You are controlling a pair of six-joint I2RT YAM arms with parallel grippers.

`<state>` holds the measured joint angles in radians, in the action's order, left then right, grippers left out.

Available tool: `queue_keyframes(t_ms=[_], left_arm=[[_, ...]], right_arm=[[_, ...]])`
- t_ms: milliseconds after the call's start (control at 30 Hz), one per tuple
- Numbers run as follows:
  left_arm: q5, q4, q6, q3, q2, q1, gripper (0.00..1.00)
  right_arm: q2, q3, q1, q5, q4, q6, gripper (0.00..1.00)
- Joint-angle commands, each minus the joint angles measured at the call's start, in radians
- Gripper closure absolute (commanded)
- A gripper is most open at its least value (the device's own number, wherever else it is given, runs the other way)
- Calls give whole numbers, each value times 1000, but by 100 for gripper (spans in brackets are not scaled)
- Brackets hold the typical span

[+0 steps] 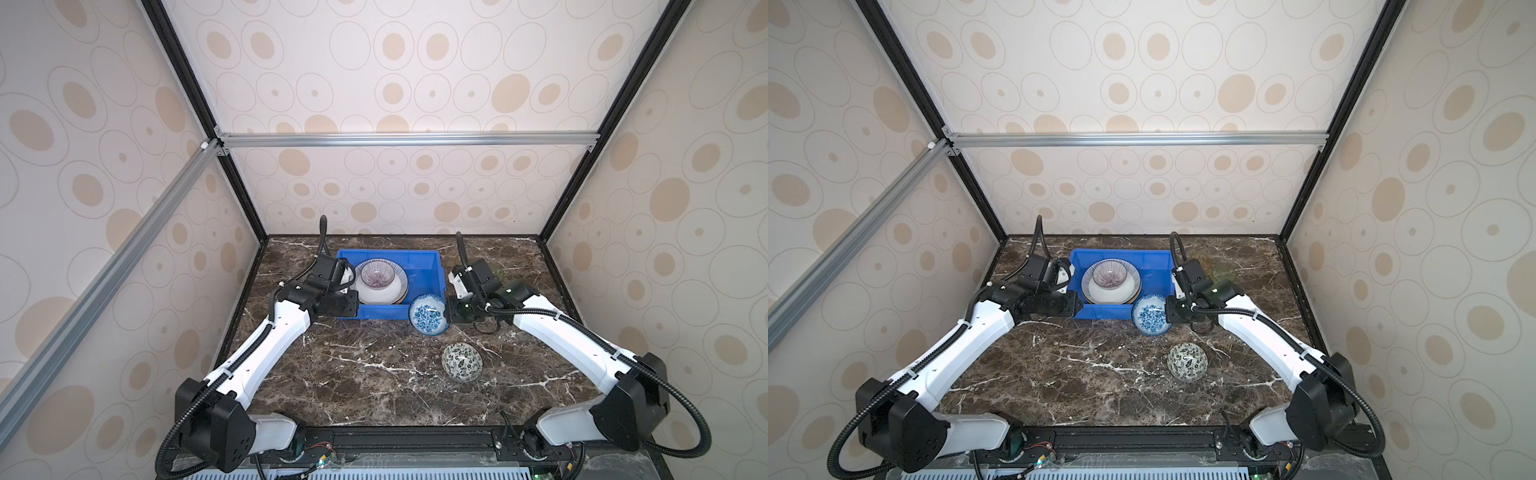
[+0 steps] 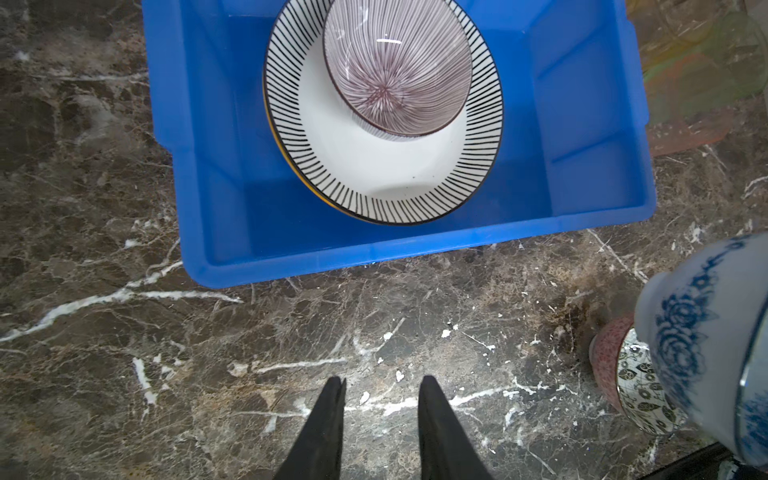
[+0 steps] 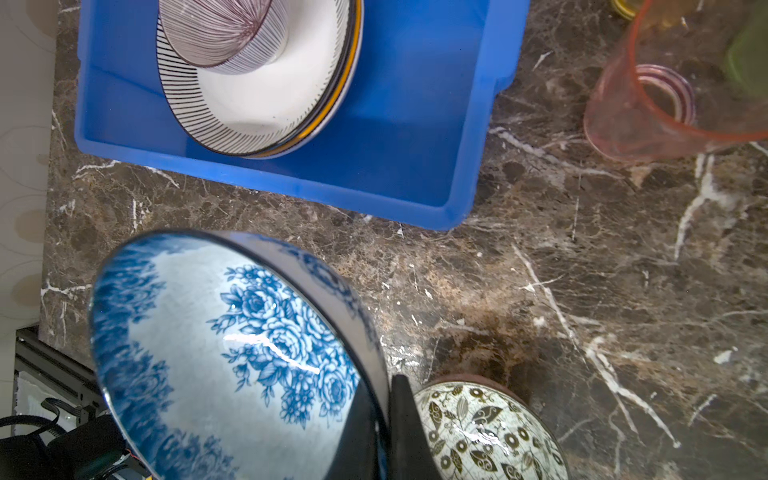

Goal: Place the mixed dishes into the plastic bin
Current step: 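Lift the blue floral bowl off the leaf-patterned bowl with the right gripper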

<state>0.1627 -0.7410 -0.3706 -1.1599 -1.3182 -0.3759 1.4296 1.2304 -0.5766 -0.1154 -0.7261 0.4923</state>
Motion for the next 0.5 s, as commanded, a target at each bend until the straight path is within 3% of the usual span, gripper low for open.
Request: queue_keyframes(t_ms=[0,467], left_arm=[[13,-1,44,9,19,17,69],[54,31,64,37,19,72,68]], right_arm=[[19,58,-18,-14,30,12,100],[153,205,-41,-3,8,2,100]])
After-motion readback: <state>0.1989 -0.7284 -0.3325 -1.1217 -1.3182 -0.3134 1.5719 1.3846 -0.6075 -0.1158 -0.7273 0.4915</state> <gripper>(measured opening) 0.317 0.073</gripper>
